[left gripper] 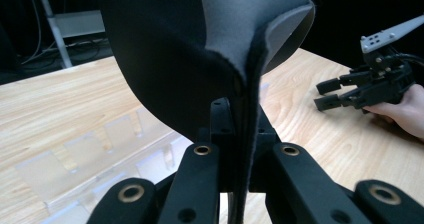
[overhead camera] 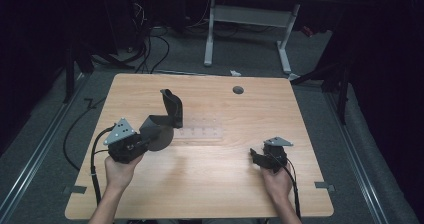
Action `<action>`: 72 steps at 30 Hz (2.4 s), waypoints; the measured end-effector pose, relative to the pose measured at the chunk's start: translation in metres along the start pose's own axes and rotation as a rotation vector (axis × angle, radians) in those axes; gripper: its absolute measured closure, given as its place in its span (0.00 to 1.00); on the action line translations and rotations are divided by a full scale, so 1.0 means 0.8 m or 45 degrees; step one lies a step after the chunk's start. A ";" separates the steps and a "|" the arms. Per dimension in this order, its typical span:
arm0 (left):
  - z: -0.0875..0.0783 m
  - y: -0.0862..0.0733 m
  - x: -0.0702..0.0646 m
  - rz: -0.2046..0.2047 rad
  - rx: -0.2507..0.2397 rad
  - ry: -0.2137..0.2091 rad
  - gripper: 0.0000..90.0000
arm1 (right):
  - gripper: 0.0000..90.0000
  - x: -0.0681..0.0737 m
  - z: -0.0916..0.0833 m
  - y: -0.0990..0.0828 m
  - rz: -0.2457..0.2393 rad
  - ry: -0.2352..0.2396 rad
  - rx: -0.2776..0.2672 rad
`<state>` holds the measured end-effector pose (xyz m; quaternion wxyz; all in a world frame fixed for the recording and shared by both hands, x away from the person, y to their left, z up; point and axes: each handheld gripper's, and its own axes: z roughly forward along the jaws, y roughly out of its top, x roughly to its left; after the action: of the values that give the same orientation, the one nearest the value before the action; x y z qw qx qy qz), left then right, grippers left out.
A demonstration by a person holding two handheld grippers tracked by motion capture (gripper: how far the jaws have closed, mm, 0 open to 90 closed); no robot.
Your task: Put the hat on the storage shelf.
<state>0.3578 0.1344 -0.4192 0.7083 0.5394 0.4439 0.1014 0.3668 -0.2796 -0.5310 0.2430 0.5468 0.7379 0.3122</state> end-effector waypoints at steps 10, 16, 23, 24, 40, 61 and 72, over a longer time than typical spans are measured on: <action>0.003 0.010 0.014 0.005 -0.030 0.039 0.96 | 0.42 0.000 0.000 0.000 0.000 0.001 0.000; 0.005 0.016 0.025 0.019 -0.058 0.079 0.96 | 0.42 0.000 0.000 0.000 0.000 0.000 0.000; 0.008 0.024 0.038 0.039 -0.087 0.115 0.96 | 0.42 0.000 0.000 0.000 0.000 0.000 0.000; 0.009 0.024 0.040 0.045 -0.092 0.119 0.96 | 0.42 0.000 0.000 0.000 0.001 -0.001 0.000; 0.016 0.028 0.067 0.116 -0.135 0.209 0.96 | 0.42 0.001 0.000 0.000 0.000 0.000 0.000; 0.033 0.016 0.092 0.170 -0.118 0.272 0.96 | 0.42 0.001 0.000 0.000 -0.001 -0.001 0.000; 0.036 0.016 0.093 0.114 -0.136 0.281 0.96 | 0.42 0.001 0.000 0.000 -0.001 -0.001 0.001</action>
<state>0.4269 0.1668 -0.4461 0.6776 0.5057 0.4887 0.2152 0.3665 -0.2791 -0.5310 0.2432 0.5467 0.7381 0.3117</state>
